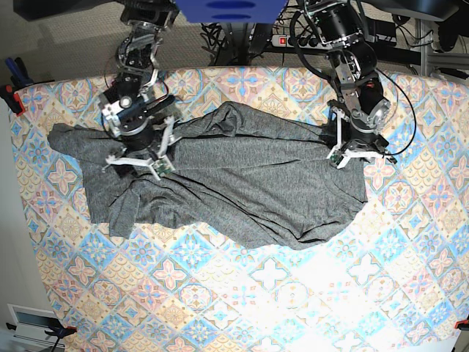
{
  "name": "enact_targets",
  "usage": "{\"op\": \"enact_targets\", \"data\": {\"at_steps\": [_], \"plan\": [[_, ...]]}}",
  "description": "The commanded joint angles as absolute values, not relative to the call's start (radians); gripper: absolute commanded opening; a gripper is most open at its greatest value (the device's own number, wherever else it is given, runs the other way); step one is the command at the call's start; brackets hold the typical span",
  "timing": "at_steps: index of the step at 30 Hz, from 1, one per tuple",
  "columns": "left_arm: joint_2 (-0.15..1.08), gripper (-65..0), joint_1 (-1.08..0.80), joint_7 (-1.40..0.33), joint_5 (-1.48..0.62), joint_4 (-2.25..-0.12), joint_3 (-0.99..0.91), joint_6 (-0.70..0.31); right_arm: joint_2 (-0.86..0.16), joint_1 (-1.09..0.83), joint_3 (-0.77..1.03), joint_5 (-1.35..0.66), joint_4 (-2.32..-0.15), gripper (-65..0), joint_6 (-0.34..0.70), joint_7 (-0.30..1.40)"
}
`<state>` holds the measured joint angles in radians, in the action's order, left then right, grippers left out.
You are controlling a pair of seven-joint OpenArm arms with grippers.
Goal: Layout the t-shirt on the table in an organized manner, then fold the t-shirt properly
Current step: 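Lower the right gripper onto the shirt body and grasp fabric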
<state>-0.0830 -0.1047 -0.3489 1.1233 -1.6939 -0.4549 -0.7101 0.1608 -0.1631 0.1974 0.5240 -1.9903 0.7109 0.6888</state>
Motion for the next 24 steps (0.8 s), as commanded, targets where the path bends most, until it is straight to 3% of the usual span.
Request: {"op": "enact_targets", "data": {"at_steps": [1, 24], "plan": [[-0.081, -45.6, -0.091, -0.34, 1.118, -1.709, -0.453, -0.698, 0.156, -0.148, 0.188, 0.524, -2.006, -23.2, 0.698, 0.677], [-0.081, -45.7, -0.091, -0.338, 1.11, -1.709, -0.452, -0.698, 0.154, -0.214, 0.162, 0.524, -1.857, -25.2, 0.698, 0.667]]}}
